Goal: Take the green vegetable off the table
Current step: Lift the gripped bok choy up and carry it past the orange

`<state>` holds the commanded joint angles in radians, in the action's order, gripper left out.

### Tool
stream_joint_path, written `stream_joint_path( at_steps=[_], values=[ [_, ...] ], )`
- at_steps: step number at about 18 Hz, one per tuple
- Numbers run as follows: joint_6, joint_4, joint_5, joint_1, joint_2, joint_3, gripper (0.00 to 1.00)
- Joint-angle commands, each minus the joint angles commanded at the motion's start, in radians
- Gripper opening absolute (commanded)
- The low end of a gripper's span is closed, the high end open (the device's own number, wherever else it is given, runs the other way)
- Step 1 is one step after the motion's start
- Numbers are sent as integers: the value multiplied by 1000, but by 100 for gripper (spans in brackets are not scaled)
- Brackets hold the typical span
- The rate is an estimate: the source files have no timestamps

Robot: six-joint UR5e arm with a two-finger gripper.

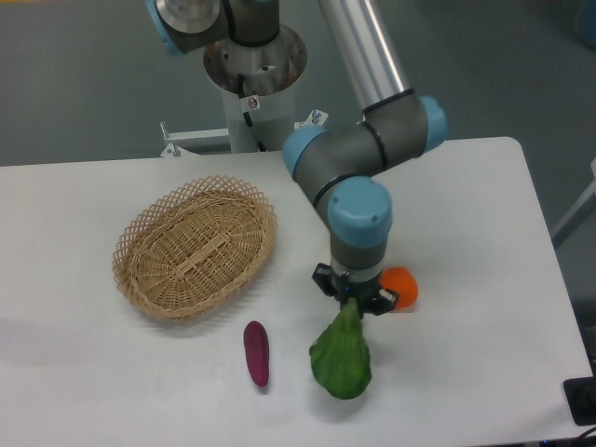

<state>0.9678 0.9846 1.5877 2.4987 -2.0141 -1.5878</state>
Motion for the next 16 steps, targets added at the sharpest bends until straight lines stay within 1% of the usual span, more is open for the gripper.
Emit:
stream_joint_path(
  at_steps=[4,6,8,13,16],
  values=[
    [11,135,3,37,5,90,18],
    [50,173,5,63,5,123,19],
    [115,183,6,95,9,134,19],
    [213,183,6,170,20,134,20],
    [264,189,8,195,15,134,20]
  ],
)
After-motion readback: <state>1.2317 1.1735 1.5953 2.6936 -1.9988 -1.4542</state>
